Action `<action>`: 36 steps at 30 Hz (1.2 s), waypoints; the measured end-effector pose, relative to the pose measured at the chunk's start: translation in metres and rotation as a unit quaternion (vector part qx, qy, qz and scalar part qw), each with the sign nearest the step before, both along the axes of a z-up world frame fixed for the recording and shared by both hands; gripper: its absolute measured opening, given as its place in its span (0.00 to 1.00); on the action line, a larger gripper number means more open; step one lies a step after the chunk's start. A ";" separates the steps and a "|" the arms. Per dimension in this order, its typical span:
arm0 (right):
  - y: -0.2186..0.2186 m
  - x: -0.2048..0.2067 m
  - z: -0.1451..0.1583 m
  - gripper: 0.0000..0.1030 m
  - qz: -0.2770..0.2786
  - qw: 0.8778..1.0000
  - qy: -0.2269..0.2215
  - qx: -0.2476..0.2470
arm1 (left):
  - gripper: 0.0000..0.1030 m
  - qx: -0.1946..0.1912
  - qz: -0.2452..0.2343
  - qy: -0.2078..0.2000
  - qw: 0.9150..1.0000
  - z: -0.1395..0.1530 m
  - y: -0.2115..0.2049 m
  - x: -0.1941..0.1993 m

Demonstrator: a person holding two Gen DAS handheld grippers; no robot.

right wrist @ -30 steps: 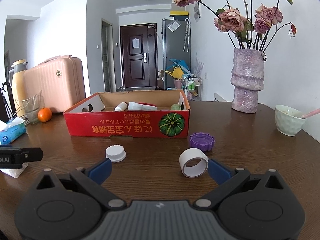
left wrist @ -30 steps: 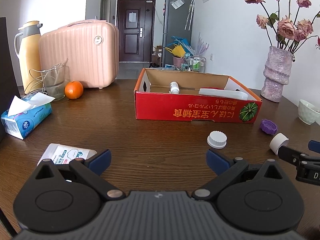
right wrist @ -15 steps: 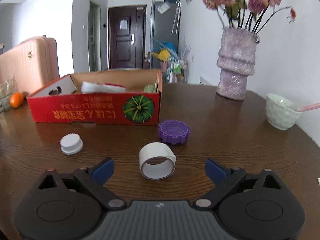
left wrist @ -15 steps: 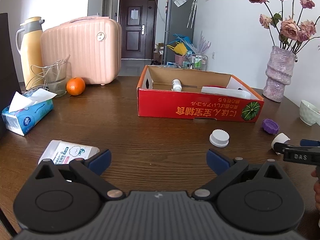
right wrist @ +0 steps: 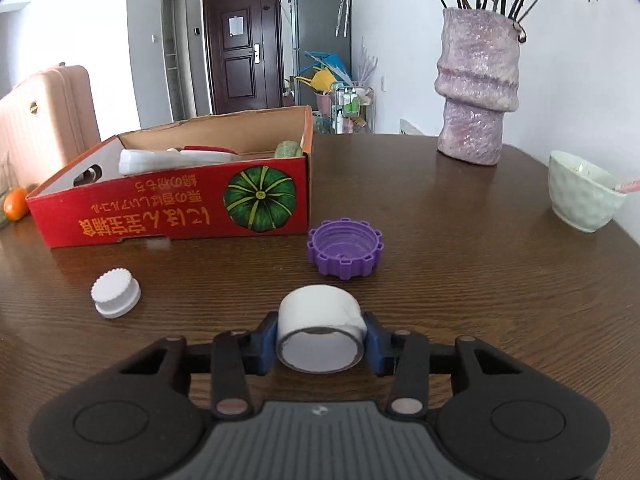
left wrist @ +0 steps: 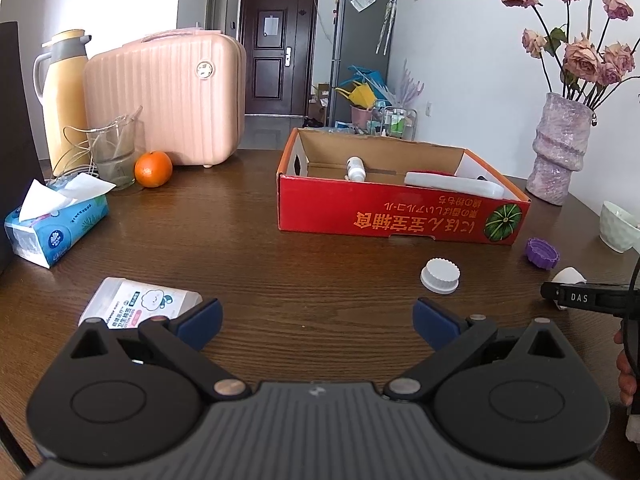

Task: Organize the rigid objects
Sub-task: 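Move the right tool to the white tape roll and close on it, then move the left tool to the white wet-wipes pack and close on it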

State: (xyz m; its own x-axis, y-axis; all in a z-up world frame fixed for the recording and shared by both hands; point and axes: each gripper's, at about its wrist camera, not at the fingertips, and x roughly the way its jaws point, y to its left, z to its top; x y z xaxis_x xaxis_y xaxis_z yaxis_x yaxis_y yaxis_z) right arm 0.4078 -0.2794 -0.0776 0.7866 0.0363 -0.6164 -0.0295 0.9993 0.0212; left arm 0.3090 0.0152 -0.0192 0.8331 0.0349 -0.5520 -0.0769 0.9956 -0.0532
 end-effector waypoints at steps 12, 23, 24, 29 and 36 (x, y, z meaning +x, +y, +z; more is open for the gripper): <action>0.004 -0.023 0.010 0.41 -0.012 0.999 -0.035 0.008 | 1.00 0.000 0.002 -0.003 1.000 0.002 0.001 -0.003; 0.008 -0.041 0.015 0.41 -0.016 0.998 -0.050 0.020 | 1.00 0.011 0.017 -0.005 1.000 0.006 0.018 -0.006; 0.008 -0.042 0.015 0.41 -0.015 0.998 -0.051 0.021 | 1.00 0.013 0.020 -0.005 1.000 0.005 0.021 -0.006; 0.008 -0.044 0.016 0.41 -0.017 0.998 -0.053 0.024 | 1.00 0.018 0.047 0.003 0.999 0.002 0.041 -0.002; 0.008 -0.045 0.016 0.41 -0.017 0.998 -0.052 0.024 | 1.00 0.042 0.067 0.011 0.997 -0.005 0.064 0.002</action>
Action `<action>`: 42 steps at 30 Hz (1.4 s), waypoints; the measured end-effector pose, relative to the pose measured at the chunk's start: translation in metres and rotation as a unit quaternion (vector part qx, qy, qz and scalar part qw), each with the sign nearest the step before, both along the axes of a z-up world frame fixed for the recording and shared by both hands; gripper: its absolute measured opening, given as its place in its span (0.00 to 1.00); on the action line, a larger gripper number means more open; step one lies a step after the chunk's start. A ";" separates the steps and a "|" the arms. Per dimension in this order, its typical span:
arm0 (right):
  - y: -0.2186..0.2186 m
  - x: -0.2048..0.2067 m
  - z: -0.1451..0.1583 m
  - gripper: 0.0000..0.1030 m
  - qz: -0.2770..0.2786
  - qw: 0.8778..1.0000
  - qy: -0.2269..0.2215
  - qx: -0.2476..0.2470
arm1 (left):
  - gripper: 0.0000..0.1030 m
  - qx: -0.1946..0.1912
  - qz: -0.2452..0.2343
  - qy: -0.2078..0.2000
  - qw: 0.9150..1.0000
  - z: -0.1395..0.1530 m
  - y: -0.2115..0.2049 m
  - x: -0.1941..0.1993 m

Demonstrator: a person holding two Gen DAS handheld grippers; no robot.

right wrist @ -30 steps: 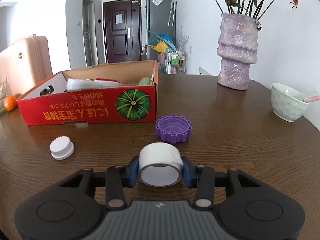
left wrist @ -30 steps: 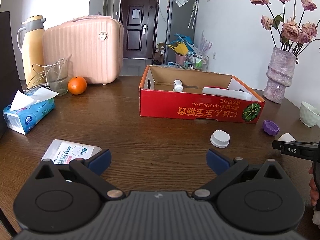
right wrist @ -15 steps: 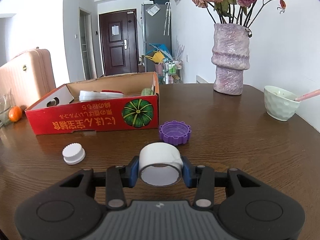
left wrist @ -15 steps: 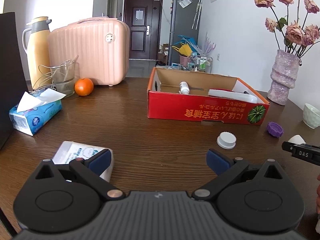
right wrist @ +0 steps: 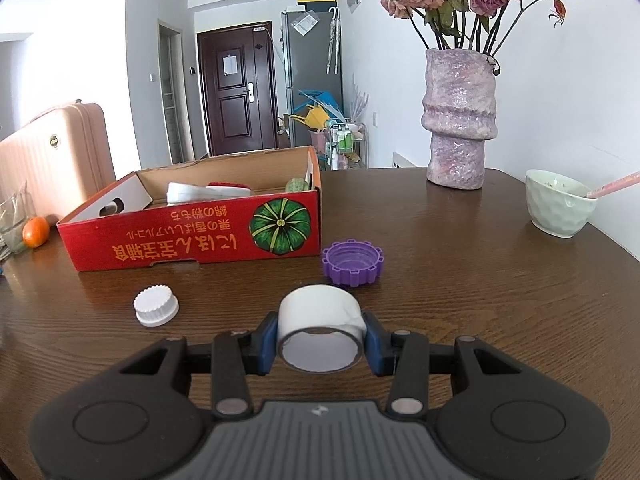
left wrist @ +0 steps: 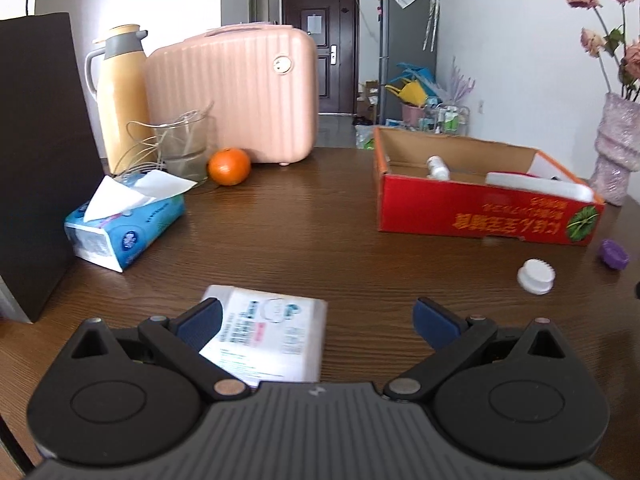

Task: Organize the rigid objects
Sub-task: 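Move the left tool to the white wet-wipes pack and close on it, then carry the wipes pack and the tape roll over the red box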

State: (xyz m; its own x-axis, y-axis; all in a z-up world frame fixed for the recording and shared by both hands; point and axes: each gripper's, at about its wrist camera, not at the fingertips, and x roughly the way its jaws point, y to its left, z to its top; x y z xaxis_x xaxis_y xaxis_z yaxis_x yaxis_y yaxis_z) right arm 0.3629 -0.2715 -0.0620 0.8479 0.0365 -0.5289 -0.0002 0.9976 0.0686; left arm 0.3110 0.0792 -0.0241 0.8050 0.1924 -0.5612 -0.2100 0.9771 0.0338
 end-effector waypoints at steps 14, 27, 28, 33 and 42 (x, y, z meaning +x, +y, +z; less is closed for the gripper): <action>0.000 0.000 0.000 0.41 0.000 1.000 0.001 0.000 | 1.00 0.013 0.002 0.034 0.999 -0.017 0.032 0.013; 0.001 -0.001 -0.002 0.41 0.002 1.000 0.001 -0.001 | 1.00 -0.012 0.006 0.076 0.997 -0.035 0.047 0.028; 0.001 -0.002 -0.002 0.41 0.002 1.000 0.001 -0.001 | 1.00 -0.011 0.006 0.078 0.997 -0.036 0.047 0.029; 0.002 -0.001 -0.002 0.41 0.002 1.000 0.000 -0.001 | 0.99 -0.011 0.010 0.074 0.997 -0.039 0.044 0.031; 0.004 -0.005 0.002 0.41 0.006 1.000 -0.005 0.002 | 0.82 -0.013 0.016 0.056 0.998 -0.035 0.041 0.027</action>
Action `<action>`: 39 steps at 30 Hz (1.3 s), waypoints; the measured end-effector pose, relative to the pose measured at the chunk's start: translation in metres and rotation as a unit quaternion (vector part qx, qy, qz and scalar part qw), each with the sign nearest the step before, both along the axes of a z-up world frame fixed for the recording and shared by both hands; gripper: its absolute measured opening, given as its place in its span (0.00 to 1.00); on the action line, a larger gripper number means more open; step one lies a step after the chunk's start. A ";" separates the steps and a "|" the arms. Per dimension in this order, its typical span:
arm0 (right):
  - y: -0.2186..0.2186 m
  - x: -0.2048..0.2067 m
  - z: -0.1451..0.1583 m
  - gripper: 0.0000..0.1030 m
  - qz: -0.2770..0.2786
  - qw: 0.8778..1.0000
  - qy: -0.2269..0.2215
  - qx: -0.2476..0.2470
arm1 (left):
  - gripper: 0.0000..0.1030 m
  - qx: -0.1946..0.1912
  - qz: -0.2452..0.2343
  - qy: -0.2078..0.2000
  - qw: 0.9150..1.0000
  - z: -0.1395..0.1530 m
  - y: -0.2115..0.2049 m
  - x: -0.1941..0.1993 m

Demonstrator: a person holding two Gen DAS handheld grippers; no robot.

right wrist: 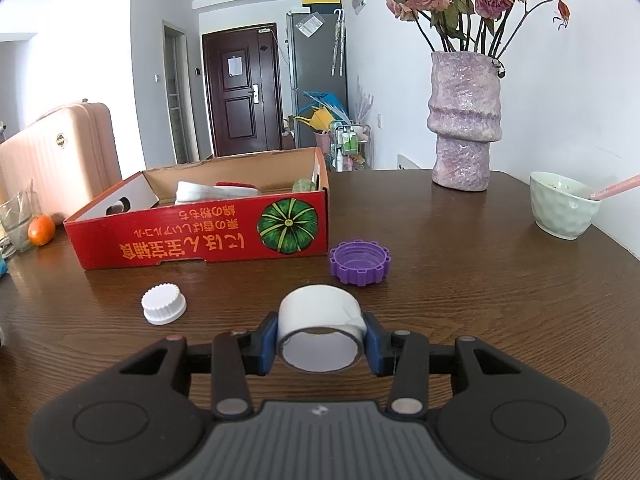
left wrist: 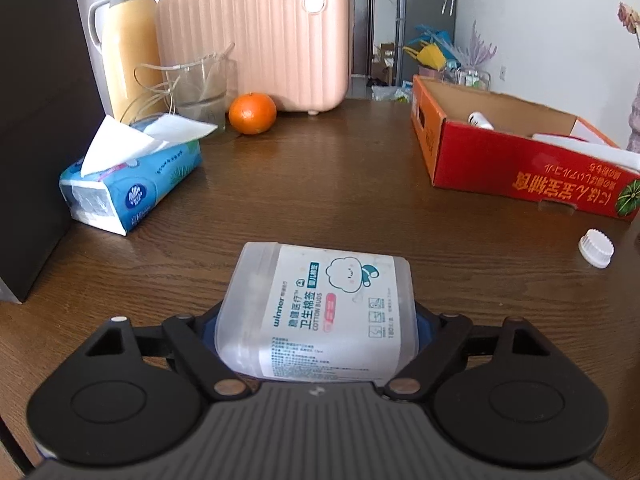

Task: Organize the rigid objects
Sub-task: 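Carry the wipes pack and the tape roll over the red box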

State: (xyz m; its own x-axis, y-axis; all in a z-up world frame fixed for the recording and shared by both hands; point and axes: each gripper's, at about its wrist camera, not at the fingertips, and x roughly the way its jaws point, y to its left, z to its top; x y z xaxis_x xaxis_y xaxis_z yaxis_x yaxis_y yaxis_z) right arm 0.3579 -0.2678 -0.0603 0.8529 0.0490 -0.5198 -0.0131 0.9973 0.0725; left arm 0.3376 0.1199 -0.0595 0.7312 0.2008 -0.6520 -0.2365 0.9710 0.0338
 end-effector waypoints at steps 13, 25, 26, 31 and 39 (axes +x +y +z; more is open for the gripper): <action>0.003 -0.005 0.004 0.41 0.009 1.000 -0.011 0.007 | 0.82 0.004 -0.017 -0.042 0.999 0.013 -0.028 -0.017; 0.015 -0.017 0.011 0.41 0.036 0.999 -0.025 0.021 | 0.82 0.005 -0.031 -0.071 0.997 0.025 -0.059 -0.031; 0.016 -0.018 0.011 0.41 0.038 0.999 -0.026 0.022 | 0.82 0.006 -0.031 -0.073 0.997 0.026 -0.061 -0.031; 0.021 -0.022 0.015 0.41 0.049 0.998 -0.033 0.027 | 0.82 0.009 -0.039 -0.082 0.996 0.031 -0.073 -0.034; 0.023 -0.021 0.020 0.41 0.053 0.997 -0.039 0.034 | 0.82 0.009 -0.050 -0.093 0.994 0.040 -0.087 -0.032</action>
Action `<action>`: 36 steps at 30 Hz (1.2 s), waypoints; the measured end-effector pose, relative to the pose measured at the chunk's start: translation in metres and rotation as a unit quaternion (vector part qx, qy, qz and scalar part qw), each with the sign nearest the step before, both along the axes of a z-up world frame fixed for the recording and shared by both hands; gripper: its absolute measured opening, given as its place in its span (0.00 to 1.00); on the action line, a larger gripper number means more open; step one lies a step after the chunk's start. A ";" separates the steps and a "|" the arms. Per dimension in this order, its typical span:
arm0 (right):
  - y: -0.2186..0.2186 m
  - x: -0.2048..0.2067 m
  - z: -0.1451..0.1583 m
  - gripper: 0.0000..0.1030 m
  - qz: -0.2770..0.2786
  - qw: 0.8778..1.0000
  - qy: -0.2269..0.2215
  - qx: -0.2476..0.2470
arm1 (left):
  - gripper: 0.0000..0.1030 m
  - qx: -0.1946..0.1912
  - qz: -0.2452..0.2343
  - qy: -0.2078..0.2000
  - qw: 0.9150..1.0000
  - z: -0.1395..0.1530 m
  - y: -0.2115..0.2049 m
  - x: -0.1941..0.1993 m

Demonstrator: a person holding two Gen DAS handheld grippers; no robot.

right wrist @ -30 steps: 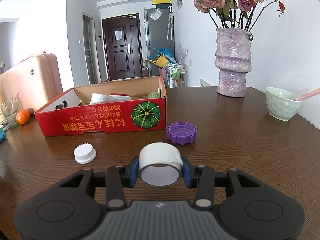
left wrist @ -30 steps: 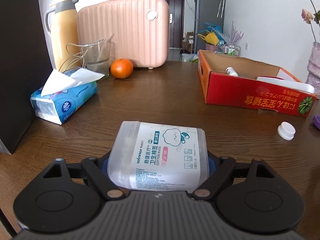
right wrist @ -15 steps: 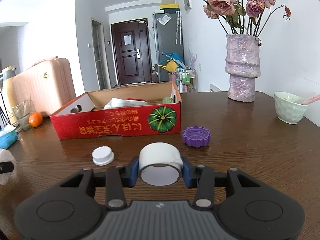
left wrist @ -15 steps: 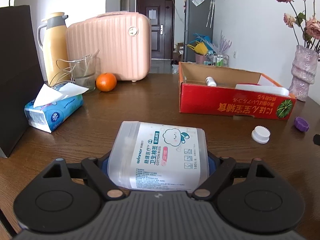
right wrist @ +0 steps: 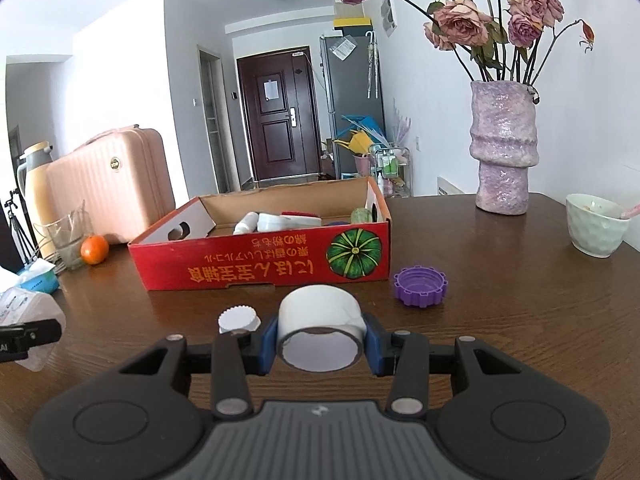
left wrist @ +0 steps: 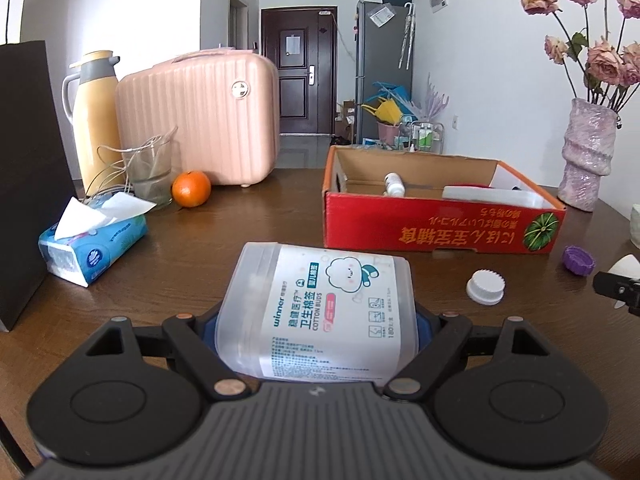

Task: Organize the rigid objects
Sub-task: 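Carry the wipes pack and the tape roll over the red box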

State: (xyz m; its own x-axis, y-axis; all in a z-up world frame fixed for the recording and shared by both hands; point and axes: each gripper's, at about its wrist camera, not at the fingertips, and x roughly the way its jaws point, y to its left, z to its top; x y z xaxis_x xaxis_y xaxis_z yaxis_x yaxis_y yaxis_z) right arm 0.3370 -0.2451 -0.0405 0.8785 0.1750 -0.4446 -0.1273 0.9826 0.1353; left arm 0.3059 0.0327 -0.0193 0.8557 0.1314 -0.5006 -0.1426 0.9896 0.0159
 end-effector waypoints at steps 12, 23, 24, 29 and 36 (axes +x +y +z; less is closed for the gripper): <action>0.004 0.009 0.016 0.41 0.006 1.000 -0.017 0.004 | 0.82 0.000 -0.010 -0.014 1.000 0.015 -0.019 0.016; 0.007 0.035 0.036 0.41 0.003 0.999 -0.042 0.017 | 0.82 -0.011 -0.006 -0.035 0.999 0.030 -0.036 0.041; 0.007 0.038 0.037 0.41 0.003 0.999 -0.043 0.018 | 0.82 -0.012 -0.006 -0.037 0.999 0.031 -0.038 0.043; 0.008 0.054 0.041 0.41 0.003 0.998 -0.050 0.023 | 0.82 -0.020 -0.005 -0.046 0.999 0.035 -0.046 0.055; 0.011 0.076 0.045 0.41 0.003 0.998 -0.057 0.030 | 0.82 -0.024 0.006 -0.057 0.998 0.040 -0.051 0.076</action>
